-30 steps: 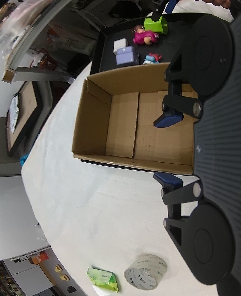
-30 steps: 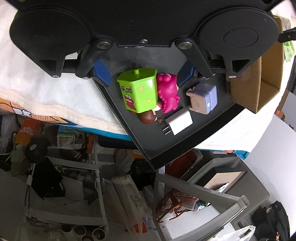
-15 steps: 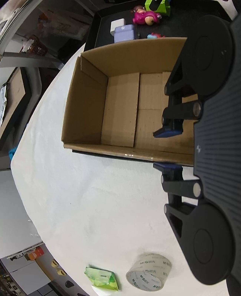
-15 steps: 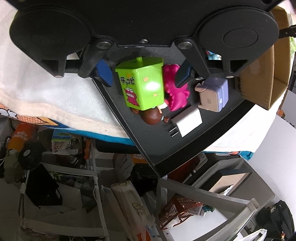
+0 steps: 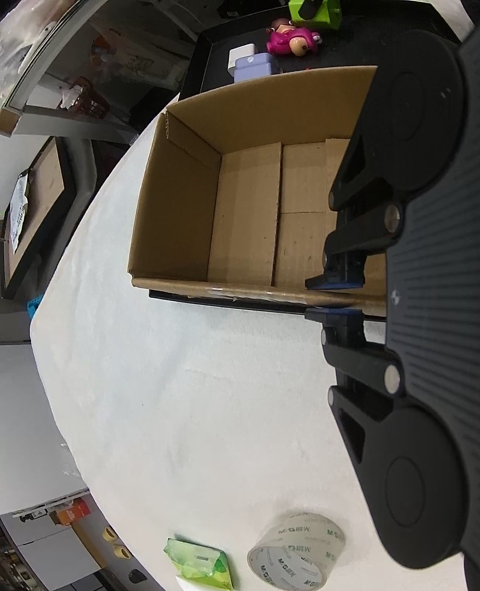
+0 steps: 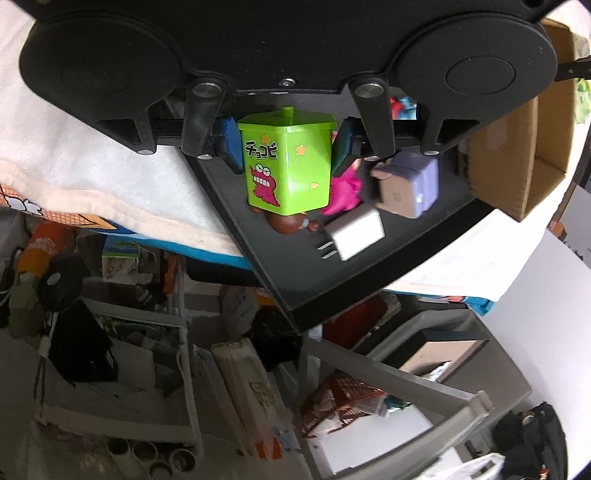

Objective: Organize rigid objects
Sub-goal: 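Move the right gripper to the green hexagonal container and grasp it, then carry the green container into the box and open the right gripper, then move the right gripper to the pink dinosaur figure and grasp it, then carry the pink dinosaur into the box and release it beside the container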

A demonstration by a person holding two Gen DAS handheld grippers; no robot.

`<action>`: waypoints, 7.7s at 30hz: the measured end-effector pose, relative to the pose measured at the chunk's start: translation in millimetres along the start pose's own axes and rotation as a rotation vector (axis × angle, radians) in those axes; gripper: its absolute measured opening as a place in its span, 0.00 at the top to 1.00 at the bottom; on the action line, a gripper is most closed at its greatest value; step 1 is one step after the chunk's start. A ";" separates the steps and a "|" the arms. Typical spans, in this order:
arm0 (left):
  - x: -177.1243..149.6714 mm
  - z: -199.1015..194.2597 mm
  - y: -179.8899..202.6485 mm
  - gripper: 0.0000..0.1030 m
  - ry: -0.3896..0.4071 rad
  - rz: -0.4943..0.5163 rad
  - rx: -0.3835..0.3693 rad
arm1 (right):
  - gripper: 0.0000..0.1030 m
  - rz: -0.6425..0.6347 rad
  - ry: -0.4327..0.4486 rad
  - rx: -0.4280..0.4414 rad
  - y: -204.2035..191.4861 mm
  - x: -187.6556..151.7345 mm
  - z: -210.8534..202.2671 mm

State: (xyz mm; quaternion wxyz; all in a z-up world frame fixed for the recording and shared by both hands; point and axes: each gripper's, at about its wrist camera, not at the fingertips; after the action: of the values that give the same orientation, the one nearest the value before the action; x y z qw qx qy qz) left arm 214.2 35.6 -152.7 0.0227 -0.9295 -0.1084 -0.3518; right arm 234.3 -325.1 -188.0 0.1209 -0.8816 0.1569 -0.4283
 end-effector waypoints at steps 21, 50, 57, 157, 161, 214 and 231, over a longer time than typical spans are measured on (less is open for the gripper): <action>-5.5 -4.2 -10.1 0.91 0.000 -0.073 -0.070 | 0.53 -0.071 0.024 0.140 -93.2 18.7 -40.8; -2.7 0.2 -42.9 0.89 -0.047 -0.152 -0.182 | 0.52 -0.322 -0.052 0.261 -250.1 -18.8 -25.6; -1.1 2.8 -46.8 0.89 -0.055 -0.152 -0.202 | 0.52 -0.370 -0.060 0.273 -271.2 -33.0 -14.4; 11.6 4.9 54.3 0.36 -0.099 0.108 0.117 | 0.62 -0.115 0.068 0.250 -67.3 17.8 6.8; 12.7 2.9 46.5 0.36 -0.106 0.091 0.098 | 0.62 -0.120 0.072 0.272 -80.5 21.9 0.6; 1.1 -1.3 -20.0 0.89 -0.108 -0.107 -0.080 | 0.50 -0.675 -0.081 0.430 -220.5 -62.6 -19.6; 12.1 -4.7 -1.6 0.85 -0.105 -0.049 -0.036 | 0.51 -0.459 -0.049 0.468 -190.1 -22.6 -25.5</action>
State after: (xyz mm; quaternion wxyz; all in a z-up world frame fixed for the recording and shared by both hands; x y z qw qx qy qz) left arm 219.6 38.9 -141.2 -0.0085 -0.9440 -0.1258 -0.3050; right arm 233.8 -143.4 -122.7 0.2244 -0.8522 -0.1516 -0.4476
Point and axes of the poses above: each gripper's, at about its wrist camera, not at the fingertips, and z roughly the way its jaws point, y to its right, x to its top, and after that the axes turned 14 degrees about y, right-handed
